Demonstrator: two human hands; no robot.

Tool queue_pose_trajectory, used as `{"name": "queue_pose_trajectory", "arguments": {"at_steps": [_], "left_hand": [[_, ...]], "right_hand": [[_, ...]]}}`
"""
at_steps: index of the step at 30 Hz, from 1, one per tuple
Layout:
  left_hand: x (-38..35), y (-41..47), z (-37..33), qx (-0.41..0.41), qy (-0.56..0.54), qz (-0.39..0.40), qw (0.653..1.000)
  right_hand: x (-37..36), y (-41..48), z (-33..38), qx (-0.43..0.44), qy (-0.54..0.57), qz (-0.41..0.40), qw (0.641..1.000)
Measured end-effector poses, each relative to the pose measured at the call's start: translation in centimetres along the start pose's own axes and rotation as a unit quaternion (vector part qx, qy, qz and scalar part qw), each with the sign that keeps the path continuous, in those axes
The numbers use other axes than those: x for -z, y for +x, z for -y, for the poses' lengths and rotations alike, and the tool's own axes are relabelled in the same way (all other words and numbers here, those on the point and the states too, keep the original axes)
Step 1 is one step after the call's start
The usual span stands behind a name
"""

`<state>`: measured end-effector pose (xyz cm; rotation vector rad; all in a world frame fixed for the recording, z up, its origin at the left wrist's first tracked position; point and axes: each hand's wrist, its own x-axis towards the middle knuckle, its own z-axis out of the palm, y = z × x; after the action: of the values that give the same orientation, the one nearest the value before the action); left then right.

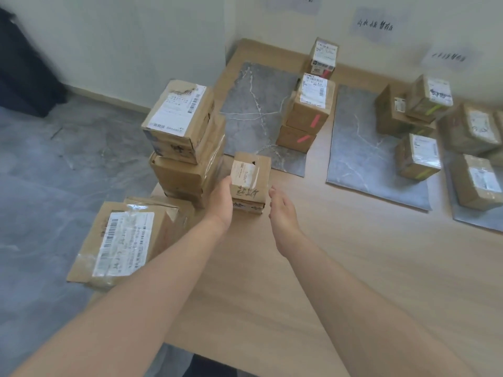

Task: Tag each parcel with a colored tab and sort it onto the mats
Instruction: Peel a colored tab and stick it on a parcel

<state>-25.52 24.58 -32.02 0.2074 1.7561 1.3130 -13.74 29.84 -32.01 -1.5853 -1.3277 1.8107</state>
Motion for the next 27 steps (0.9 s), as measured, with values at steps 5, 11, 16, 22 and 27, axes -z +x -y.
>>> {"name": "queue_pose_trajectory", "arguments": {"at_steps": [5,11,16,22,27], "left_hand": [[0.1,2.1,1.0,0.009,0.025,0.000,1.000],[0.2,4.9,3.3,0.042,0.008,-0.010,0.999],[-0.1,1.5,0.9,0.049,0.028,-0.009,0.998],[-1.7,-4.4,-3.3,-0.028,0.043,0.029,0.998],[-4.9,-9.8,-4.7,-0.079,0.043,0.046,0.995]], "right_hand": [[-1.1,2.1,-1.6,-0.031,-0.013,-0.011,0.999],[-2.6,1.9,-2.2,-0.038,-0.011,-0.043,0.998],[-1.7,0.0,-1.5,-0.029,0.008,-0.064,0.997],[1.3,-3.4,0.4,0.023,0.020,-0.078,0.996],[6.6,-7.5,1.9,0.097,-0.005,-0.083,0.992]]}}
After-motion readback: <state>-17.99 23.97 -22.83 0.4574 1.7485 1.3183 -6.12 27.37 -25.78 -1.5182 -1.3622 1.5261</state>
